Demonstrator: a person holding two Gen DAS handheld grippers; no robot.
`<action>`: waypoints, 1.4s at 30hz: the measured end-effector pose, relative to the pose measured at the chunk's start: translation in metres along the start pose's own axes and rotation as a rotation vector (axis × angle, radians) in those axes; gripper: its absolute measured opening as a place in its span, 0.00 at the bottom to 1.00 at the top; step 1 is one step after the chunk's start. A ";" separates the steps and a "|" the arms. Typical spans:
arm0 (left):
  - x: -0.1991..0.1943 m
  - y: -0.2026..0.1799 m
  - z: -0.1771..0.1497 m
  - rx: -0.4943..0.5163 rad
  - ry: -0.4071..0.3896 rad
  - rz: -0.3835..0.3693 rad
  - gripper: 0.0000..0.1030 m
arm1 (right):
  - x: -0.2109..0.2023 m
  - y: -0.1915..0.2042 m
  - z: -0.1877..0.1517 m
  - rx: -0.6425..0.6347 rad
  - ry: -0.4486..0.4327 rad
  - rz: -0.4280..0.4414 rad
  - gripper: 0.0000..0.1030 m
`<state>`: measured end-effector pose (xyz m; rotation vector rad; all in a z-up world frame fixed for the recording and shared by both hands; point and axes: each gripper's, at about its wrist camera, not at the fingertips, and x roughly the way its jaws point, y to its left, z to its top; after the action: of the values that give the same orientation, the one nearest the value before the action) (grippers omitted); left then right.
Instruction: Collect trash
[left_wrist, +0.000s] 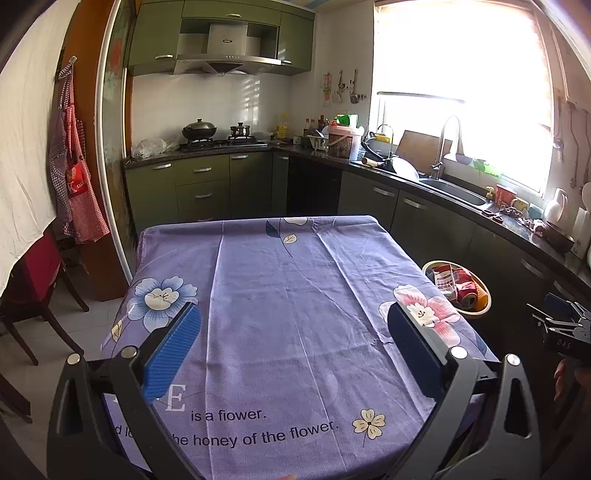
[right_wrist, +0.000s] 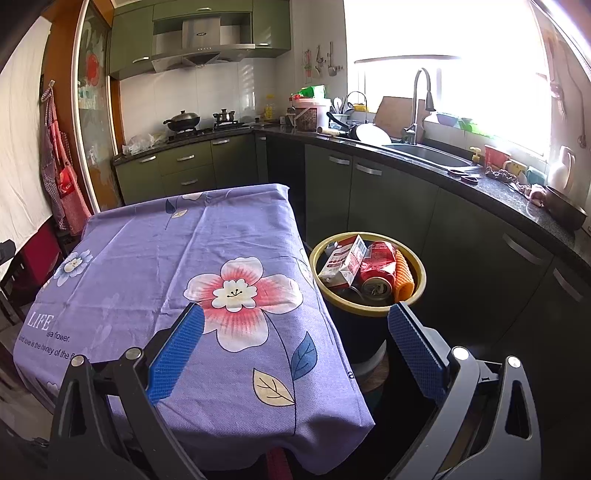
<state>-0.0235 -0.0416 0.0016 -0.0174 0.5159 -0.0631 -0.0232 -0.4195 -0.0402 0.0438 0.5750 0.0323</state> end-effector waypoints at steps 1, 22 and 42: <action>0.000 0.000 0.000 0.000 0.001 0.000 0.94 | 0.001 0.000 0.000 0.001 0.000 0.001 0.95; 0.004 0.003 -0.005 0.001 0.015 -0.014 0.94 | 0.004 0.005 -0.004 0.004 0.009 0.004 0.95; 0.007 0.000 -0.004 0.013 0.034 -0.025 0.94 | 0.007 0.006 -0.005 0.005 0.014 0.008 0.95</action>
<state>-0.0195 -0.0418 -0.0049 -0.0105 0.5492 -0.0911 -0.0197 -0.4134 -0.0479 0.0509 0.5886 0.0388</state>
